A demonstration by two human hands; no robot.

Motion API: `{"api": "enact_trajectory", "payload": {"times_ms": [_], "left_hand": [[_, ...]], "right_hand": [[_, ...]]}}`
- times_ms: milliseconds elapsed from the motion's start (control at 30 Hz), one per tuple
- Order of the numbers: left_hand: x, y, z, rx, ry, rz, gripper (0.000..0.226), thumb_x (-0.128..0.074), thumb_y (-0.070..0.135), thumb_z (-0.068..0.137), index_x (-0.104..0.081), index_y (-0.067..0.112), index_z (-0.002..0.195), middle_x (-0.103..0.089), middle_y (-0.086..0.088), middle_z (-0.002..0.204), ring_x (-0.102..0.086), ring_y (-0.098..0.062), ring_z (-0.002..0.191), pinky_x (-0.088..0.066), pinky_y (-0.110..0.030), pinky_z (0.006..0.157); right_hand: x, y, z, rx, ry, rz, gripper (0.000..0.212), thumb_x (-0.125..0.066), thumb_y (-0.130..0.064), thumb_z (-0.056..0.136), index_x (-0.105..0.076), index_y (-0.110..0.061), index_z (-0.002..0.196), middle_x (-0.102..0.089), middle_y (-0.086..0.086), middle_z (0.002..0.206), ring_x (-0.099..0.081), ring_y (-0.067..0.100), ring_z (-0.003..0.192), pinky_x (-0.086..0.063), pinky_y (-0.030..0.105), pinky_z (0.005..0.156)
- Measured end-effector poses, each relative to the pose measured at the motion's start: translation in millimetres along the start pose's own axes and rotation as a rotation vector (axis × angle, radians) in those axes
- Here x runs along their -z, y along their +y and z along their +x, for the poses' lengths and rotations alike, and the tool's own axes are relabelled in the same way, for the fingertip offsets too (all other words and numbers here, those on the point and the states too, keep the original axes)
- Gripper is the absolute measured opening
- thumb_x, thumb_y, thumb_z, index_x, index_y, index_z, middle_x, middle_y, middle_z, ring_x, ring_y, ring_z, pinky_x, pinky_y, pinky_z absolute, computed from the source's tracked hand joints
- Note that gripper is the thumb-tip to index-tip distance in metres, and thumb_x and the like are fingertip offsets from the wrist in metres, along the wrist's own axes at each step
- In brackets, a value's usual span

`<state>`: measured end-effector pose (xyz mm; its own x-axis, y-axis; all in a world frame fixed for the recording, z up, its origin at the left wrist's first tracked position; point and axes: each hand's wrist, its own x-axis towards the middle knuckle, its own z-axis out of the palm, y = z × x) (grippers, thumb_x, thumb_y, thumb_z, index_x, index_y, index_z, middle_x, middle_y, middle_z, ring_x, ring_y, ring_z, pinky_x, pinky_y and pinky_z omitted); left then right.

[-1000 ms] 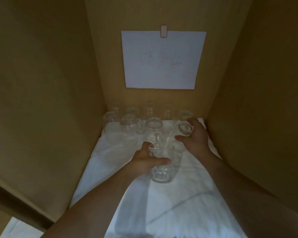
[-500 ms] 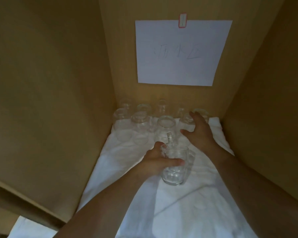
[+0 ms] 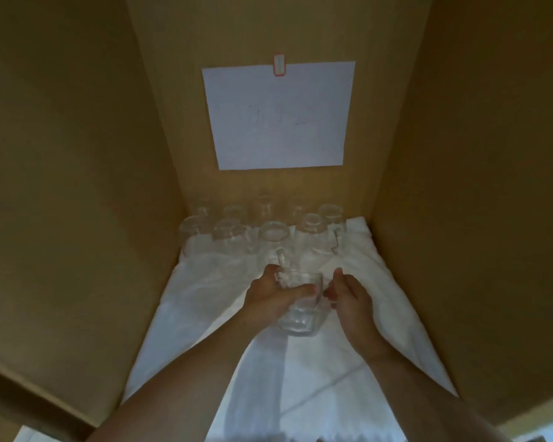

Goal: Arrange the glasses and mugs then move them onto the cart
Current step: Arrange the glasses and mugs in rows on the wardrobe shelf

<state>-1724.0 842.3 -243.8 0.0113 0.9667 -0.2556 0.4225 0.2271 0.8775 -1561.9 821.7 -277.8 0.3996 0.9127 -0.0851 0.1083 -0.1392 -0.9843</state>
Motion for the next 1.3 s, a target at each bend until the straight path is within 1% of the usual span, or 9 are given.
{"api": "enact_trajectory", "payload": {"times_ms": [100, 200, 300, 433, 567, 800, 900, 1000, 1300], "left_hand": [[-7, 17, -7, 0.103, 0.063, -0.154, 0.09, -0.083, 0.08, 0.042, -0.061, 0.027, 0.112, -0.073, 0.003, 0.097, -0.073, -0.016, 0.081, -0.062, -0.034, 0.067], [-17, 36, -10, 0.244, -0.011, -0.347, 0.097, -0.073, 0.089, 0.05, -0.064, 0.017, 0.114, -0.074, -0.012, 0.099, -0.074, -0.027, 0.086, -0.062, -0.04, 0.06], [-27, 52, -11, 0.317, -0.244, -0.588, 0.096, -0.072, 0.087, 0.058, -0.064, 0.016, 0.123, -0.072, -0.02, 0.112, -0.073, -0.034, 0.098, -0.063, -0.049, 0.072], [-38, 61, -14, 0.388, -0.424, -0.786, 0.083, -0.067, 0.074, 0.079, -0.06, 0.006, 0.128, -0.069, -0.025, 0.117, -0.07, -0.039, 0.106, -0.058, -0.055, 0.09], [-40, 68, -12, 0.365, -0.33, -0.63, 0.058, -0.069, 0.055, 0.09, -0.048, 0.012, 0.123, -0.062, -0.024, 0.111, -0.067, -0.041, 0.103, -0.06, -0.054, 0.084], [-34, 61, 18, -0.121, 0.178, 0.207, 0.026, -0.072, 0.041, 0.09, -0.074, 0.021, 0.106, -0.074, -0.001, 0.112, -0.068, -0.023, 0.108, -0.052, -0.031, 0.095], [-17, 70, 28, -0.265, 0.336, 0.263, 0.024, -0.072, 0.033, 0.091, -0.074, 0.019, 0.11, -0.075, -0.001, 0.109, -0.069, -0.021, 0.104, -0.049, -0.027, 0.088], [2, 74, 39, -0.359, 0.393, 0.323, 0.026, -0.072, 0.028, 0.092, -0.074, 0.015, 0.115, -0.074, -0.005, 0.112, -0.068, -0.024, 0.104, -0.047, -0.025, 0.085], [11, 49, 62, -0.478, 0.369, 0.47, 0.039, -0.074, 0.024, 0.088, -0.07, 0.014, 0.125, -0.069, -0.011, 0.123, -0.057, -0.034, 0.119, -0.049, -0.039, 0.096]], "right_hand": [[9, -12, -12, 0.048, -0.1, 0.058, 0.041, -0.052, -0.049, 0.101, -0.077, -0.02, 0.087, -0.077, -0.001, 0.086, -0.072, 0.018, 0.088, -0.057, 0.045, 0.091], [17, -18, -17, 0.105, -0.248, 0.112, 0.052, -0.064, -0.066, 0.085, -0.069, -0.031, 0.123, -0.074, -0.009, 0.113, -0.069, 0.008, 0.106, -0.054, 0.041, 0.1], [22, -23, -12, 0.052, -0.201, 0.123, 0.118, -0.084, -0.078, 0.046, -0.038, -0.035, 0.146, -0.062, -0.005, 0.13, -0.065, 0.012, 0.116, -0.053, 0.042, 0.101], [42, -36, 2, 0.024, -0.056, 0.069, 0.113, -0.093, -0.053, 0.034, -0.042, -0.027, 0.132, -0.058, 0.001, 0.12, -0.064, 0.015, 0.108, -0.057, 0.042, 0.093], [58, -45, 20, 0.073, 0.071, -0.204, 0.079, -0.098, -0.033, 0.053, -0.052, -0.021, 0.116, -0.062, -0.002, 0.113, -0.064, 0.018, 0.102, -0.056, 0.036, 0.08], [61, -45, 50, 0.126, -0.051, -0.651, 0.092, -0.097, -0.04, 0.054, -0.056, -0.018, 0.134, -0.055, 0.007, 0.136, -0.058, 0.022, 0.117, -0.043, 0.022, 0.081], [46, -54, 53, 0.189, -0.059, -0.732, 0.084, -0.094, -0.036, 0.06, -0.055, -0.013, 0.131, -0.057, 0.007, 0.131, -0.058, 0.025, 0.116, -0.051, 0.031, 0.087], [31, -62, 57, 0.24, -0.097, -0.828, 0.081, -0.092, -0.039, 0.06, -0.055, -0.014, 0.128, -0.059, 0.007, 0.124, -0.06, 0.024, 0.11, -0.056, 0.038, 0.086], [11, -65, 73, 0.278, -0.123, -0.959, 0.084, -0.091, -0.038, 0.065, -0.052, -0.016, 0.136, -0.056, 0.005, 0.125, -0.057, 0.023, 0.116, -0.049, 0.03, 0.084]]}}
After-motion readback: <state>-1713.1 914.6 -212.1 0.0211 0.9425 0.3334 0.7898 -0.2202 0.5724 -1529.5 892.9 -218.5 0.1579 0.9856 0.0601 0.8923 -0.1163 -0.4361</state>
